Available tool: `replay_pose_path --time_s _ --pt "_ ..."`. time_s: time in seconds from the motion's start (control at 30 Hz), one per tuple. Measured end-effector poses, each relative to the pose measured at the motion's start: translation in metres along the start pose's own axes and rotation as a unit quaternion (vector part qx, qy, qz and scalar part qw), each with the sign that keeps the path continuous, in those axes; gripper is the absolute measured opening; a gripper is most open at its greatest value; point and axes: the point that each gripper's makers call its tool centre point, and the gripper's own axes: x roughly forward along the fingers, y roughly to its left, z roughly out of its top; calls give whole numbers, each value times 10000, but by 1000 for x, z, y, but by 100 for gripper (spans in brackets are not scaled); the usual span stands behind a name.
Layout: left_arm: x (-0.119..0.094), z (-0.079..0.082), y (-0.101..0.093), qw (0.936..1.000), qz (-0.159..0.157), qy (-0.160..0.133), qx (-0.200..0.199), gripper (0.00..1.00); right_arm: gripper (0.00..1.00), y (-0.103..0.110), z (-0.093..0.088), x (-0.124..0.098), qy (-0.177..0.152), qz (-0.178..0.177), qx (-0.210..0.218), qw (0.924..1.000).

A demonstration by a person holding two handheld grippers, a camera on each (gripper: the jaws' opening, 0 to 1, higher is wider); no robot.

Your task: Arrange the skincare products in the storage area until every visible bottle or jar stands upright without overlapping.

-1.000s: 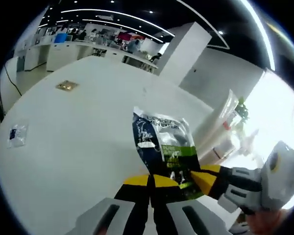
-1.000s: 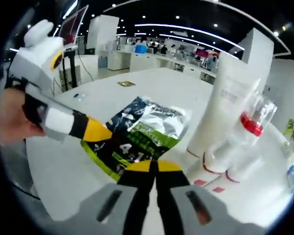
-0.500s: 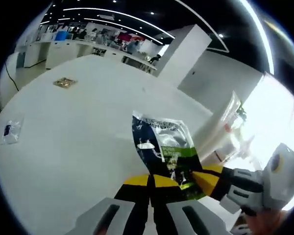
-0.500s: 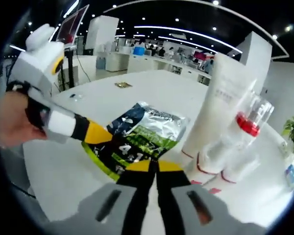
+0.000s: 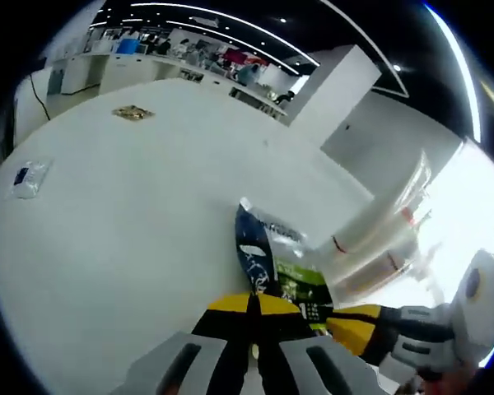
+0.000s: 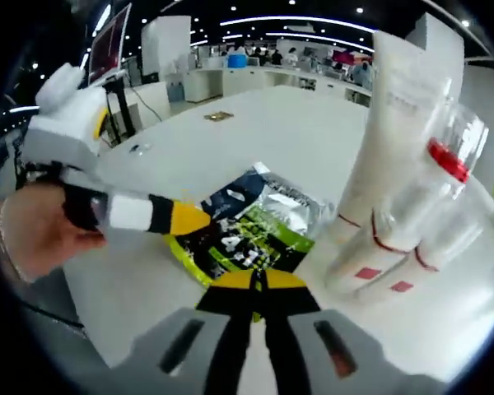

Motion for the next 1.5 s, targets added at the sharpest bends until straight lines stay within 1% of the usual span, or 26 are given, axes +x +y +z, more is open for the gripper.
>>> replay_pose_path --time_s 0.07,0.23,0.3,0.37,0.47,0.53,0.57,0.6,0.67,0.7,0.77,0.83,0.9,0.93,0.97,1.0,1.03,1.1,1.17,1.23,1.27,1.3,1.37,1.43,1.47,1.5 --pt "3 -2 -3 9999 -75 15 -115 0 4 1 -3 0 47 5 3 10000" --pt "6 -4 -5 9999 -97 3 34 1 4 -3 -7 3 117 -61 48 9999" --pt "5 -4 -7 9998 -151 -20 104 1 4 -5 -7 3 86 -93 -71 9999" --pt "5 -3 -7 9995 -141 -31 294 1 4 -6 -7 3 32 -90 -55 9999" --pt "3 -4 -7 9993 -156 -20 325 2 4 -9 -6 4 -33 -147 -37 9999" --pt "3 -4 -5 9993 -115 17 361 4 4 -12 -5 5 -73 -202 -165 9996" --pt "3 -2 -2 9989 -64 -38 467 5 4 -12 -5 5 -75 -218 -172 9996" --pt "1 4 3 9975 68 -186 683 7 4 -12 -5 5 -79 -224 -172 9996" --pt "-1 15 13 9944 290 -344 955 11 4 -12 -5 5 -82 -223 -142 9996" --pt "-2 19 17 9936 365 -381 1000 14 3 -12 -5 5 -84 -226 -139 9996" --pt "-6 25 22 9928 442 -445 1021 15 3 -12 -5 6 -90 -258 -139 9995" --pt "-9 30 23 9919 446 -526 1065 14 3 -11 -5 5 -85 -280 -142 9995" --pt "-9 32 9 9900 136 -506 1313 9 3 -11 -6 5 -78 -296 -149 9994" --pt "-10 32 3 9884 -20 -497 1437 7 3 -11 -6 5 -75 -305 -152 9994" --pt "-8 27 -5 9853 -172 -355 1665 6 3 -10 -6 5 -74 -310 -157 9994" --pt "-6 20 -12 9806 -281 -223 1928 6 2 -10 -6 6 -73 -306 -169 9994" --pt "-4 15 -14 9775 -294 -141 2083 6 2 -10 -6 6 -73 -307 -178 9993" --pt "1 3 -21 9651 -362 -20 2594 4 2 -10 -6 5 -76 -308 -174 9993" --pt "3 -5 -15 9584 -228 192 2838 1 2 -10 -6 5 -65 -310 -160 9994" --pt "6 -7 -7 9513 -80 265 3069 1 2 -10 -6 5 -67 -311 -150 9994" --pt "6 -8 -8 9533 -136 237 3007 1 2 -10 -6 5 -64 -312 -149 9994" --pt "7 -8 -7 9533 -158 245 3006 1 2 -10 -6 5 -63 -313 -152 9994" --pt "8 -9 -5 9521 -185 304 3038 1 2 -10 -7 5 -57 -306 -138 9994" --pt "7 -8 -4 9508 -158 292 3080 1 2 -10 -7 5 -63 -292 -81 9995" --pt "6 -8 -3 9483 -137 273 3159 1 2 -10 -7 5 -63 -289 -71 9995" --pt "6 -7 -3 9436 -126 233 3301 1 2 -11 -7 5 -68 -268 -16 9996"
